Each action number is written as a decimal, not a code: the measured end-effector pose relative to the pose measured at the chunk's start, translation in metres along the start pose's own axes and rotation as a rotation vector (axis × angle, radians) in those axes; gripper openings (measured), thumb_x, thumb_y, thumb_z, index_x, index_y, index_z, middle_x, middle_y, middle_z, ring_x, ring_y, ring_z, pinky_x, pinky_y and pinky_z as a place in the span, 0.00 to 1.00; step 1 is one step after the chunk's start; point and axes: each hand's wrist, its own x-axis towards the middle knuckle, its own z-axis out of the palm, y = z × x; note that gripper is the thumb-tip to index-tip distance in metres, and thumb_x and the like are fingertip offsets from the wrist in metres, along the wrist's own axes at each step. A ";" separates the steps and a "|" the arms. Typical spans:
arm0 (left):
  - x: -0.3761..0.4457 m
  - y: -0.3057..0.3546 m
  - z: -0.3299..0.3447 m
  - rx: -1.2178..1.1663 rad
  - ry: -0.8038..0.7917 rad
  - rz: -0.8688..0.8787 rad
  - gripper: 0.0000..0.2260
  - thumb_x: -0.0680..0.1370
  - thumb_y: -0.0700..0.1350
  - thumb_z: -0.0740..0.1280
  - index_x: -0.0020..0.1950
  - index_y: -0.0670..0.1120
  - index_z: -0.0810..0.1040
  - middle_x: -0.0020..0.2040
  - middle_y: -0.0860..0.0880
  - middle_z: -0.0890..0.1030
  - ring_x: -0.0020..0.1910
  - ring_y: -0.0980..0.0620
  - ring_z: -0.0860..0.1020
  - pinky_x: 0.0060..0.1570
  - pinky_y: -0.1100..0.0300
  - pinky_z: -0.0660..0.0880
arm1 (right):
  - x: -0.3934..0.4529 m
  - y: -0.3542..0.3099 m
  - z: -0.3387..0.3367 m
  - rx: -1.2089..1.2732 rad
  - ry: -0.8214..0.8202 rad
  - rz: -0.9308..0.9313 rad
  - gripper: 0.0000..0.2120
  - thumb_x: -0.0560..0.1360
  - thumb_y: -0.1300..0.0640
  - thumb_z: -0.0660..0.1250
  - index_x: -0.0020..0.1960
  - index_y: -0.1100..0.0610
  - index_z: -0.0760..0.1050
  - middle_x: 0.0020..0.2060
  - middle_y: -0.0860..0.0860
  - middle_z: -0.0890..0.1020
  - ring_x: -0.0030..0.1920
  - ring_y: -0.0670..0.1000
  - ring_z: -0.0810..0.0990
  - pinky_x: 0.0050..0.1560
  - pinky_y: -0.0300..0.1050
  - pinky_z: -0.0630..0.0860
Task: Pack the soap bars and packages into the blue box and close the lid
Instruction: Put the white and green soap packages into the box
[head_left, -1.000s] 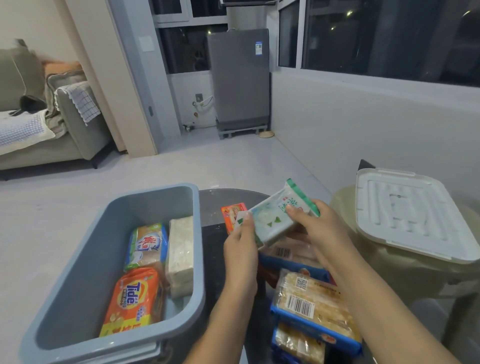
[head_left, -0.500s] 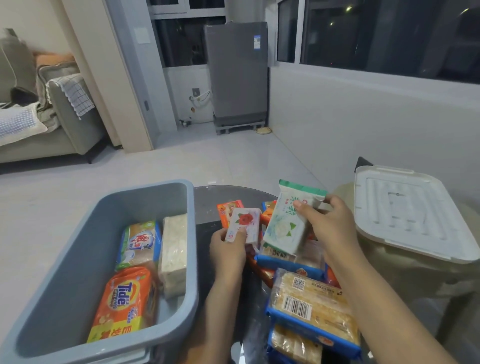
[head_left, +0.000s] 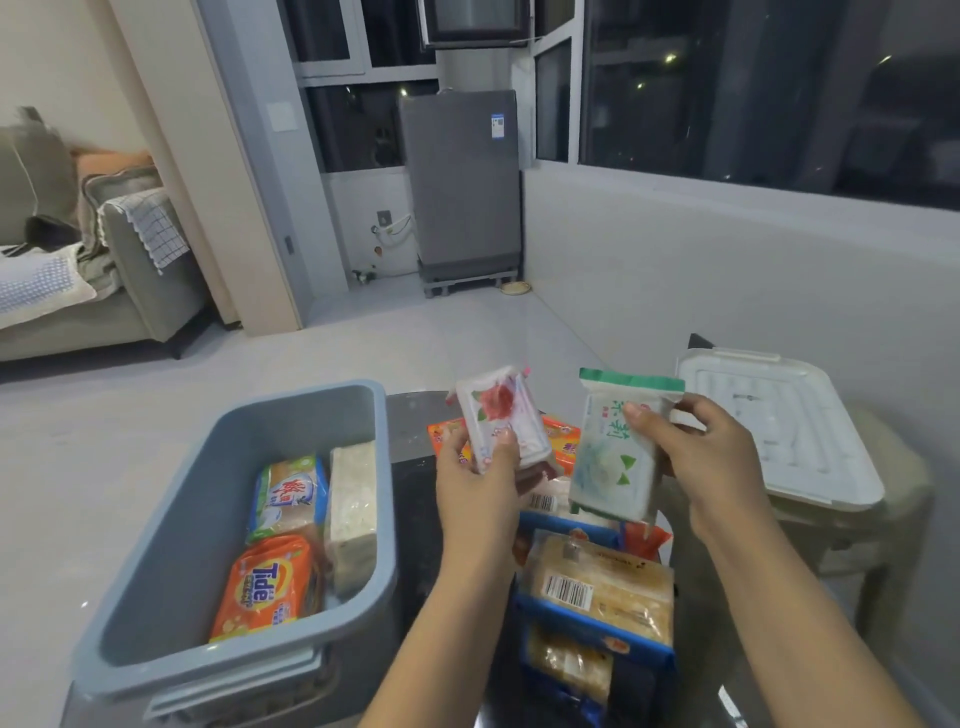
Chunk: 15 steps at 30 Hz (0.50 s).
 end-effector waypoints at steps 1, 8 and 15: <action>-0.005 0.007 -0.002 -0.001 -0.042 -0.021 0.14 0.77 0.42 0.66 0.63 0.45 0.73 0.55 0.43 0.82 0.49 0.45 0.84 0.45 0.56 0.81 | -0.004 -0.001 -0.004 -0.006 -0.010 0.005 0.08 0.66 0.52 0.75 0.42 0.47 0.77 0.35 0.43 0.85 0.36 0.42 0.84 0.28 0.36 0.78; -0.031 0.059 -0.036 -0.123 -0.137 -0.086 0.13 0.78 0.40 0.64 0.58 0.33 0.75 0.45 0.38 0.84 0.38 0.45 0.85 0.44 0.52 0.83 | -0.033 -0.009 0.005 0.115 -0.201 0.092 0.20 0.58 0.48 0.75 0.46 0.56 0.78 0.36 0.48 0.87 0.37 0.49 0.86 0.29 0.40 0.79; -0.030 0.092 -0.100 -0.034 -0.166 -0.148 0.14 0.78 0.46 0.64 0.52 0.35 0.78 0.41 0.41 0.86 0.38 0.46 0.85 0.38 0.53 0.83 | -0.049 -0.009 0.052 0.183 -0.322 0.124 0.18 0.59 0.52 0.76 0.45 0.59 0.79 0.36 0.54 0.86 0.36 0.53 0.85 0.30 0.42 0.79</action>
